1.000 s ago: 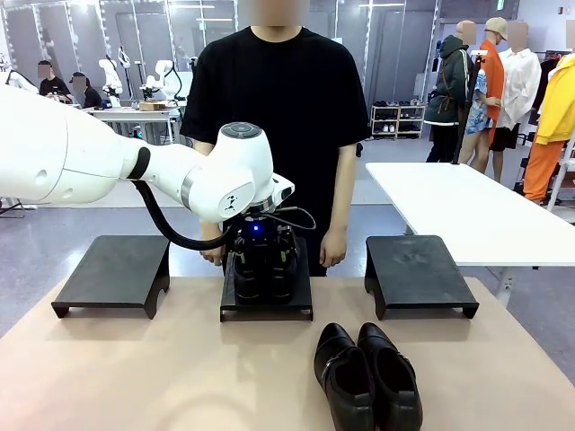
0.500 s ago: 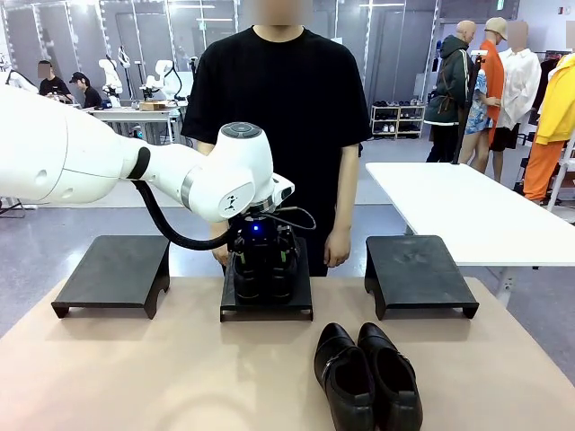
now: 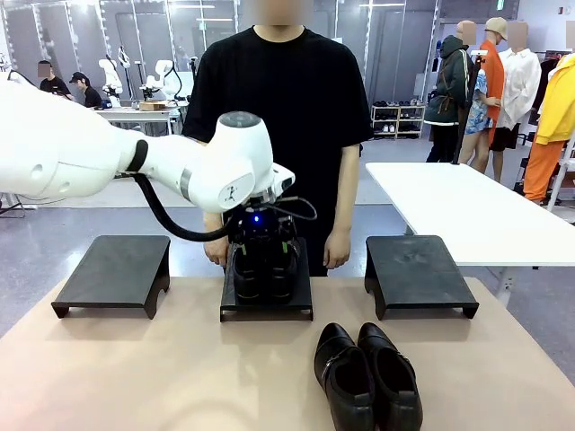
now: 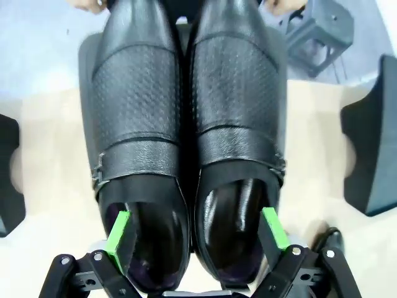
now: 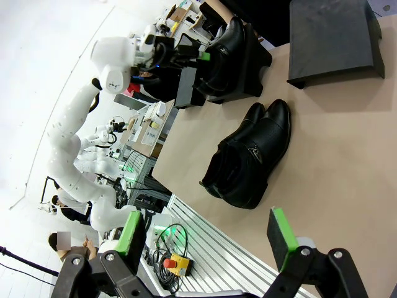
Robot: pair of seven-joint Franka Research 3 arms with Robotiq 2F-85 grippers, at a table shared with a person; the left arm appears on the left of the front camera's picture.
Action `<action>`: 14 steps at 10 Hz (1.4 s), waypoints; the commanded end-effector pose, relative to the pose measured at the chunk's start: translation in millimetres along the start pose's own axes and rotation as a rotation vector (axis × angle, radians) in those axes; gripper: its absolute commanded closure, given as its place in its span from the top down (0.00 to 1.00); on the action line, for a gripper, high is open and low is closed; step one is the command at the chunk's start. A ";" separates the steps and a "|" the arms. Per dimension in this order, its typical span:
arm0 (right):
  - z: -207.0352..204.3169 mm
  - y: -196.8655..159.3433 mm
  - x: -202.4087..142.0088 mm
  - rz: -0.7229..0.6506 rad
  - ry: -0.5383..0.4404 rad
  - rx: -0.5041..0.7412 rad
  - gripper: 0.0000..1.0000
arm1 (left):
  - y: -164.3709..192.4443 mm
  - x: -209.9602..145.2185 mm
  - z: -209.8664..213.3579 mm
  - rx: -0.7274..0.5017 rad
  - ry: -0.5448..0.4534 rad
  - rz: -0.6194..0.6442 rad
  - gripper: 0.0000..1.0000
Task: Place the shoes on the stand as instructed by the person.
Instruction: Pick up another pair of Shoes and place it on the Shoes Stand indicated by the person.
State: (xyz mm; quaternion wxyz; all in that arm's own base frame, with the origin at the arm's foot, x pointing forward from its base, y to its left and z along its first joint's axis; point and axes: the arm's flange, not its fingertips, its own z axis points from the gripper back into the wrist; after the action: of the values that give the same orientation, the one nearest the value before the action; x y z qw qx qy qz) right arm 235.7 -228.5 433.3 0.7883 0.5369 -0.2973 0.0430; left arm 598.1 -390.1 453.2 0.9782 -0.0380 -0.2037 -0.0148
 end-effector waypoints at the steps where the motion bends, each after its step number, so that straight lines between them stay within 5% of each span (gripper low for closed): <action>1: 1.3 0.9 0.5 0.016 -0.015 0.013 1.00 | 15.7 2.3 50.1 -0.070 0.077 0.004 1.00; 4: 1.3 0.9 0.5 0.016 -0.015 0.013 1.00 | 65.7 -25.7 105.9 -0.280 0.248 -0.037 1.00; 6: 1.3 0.9 0.5 0.016 -0.015 0.013 1.00 | 136.4 -49.8 135.7 -0.424 0.307 -0.029 1.00; 10: 1.3 0.9 0.5 0.016 -0.015 0.013 1.00 | 290.6 -106.8 167.2 -0.781 0.250 0.059 1.00; 14: 1.3 0.9 0.5 0.016 -0.015 0.013 1.00 | 432.4 -198.1 152.8 -1.116 0.093 0.104 1.00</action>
State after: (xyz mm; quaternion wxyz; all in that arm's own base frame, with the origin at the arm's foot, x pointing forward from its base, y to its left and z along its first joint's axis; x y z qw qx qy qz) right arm 235.8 -228.2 433.3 0.7884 0.5371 -0.2968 0.0432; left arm 388.7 38.7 498.3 0.8429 -0.5233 -0.1090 -0.0615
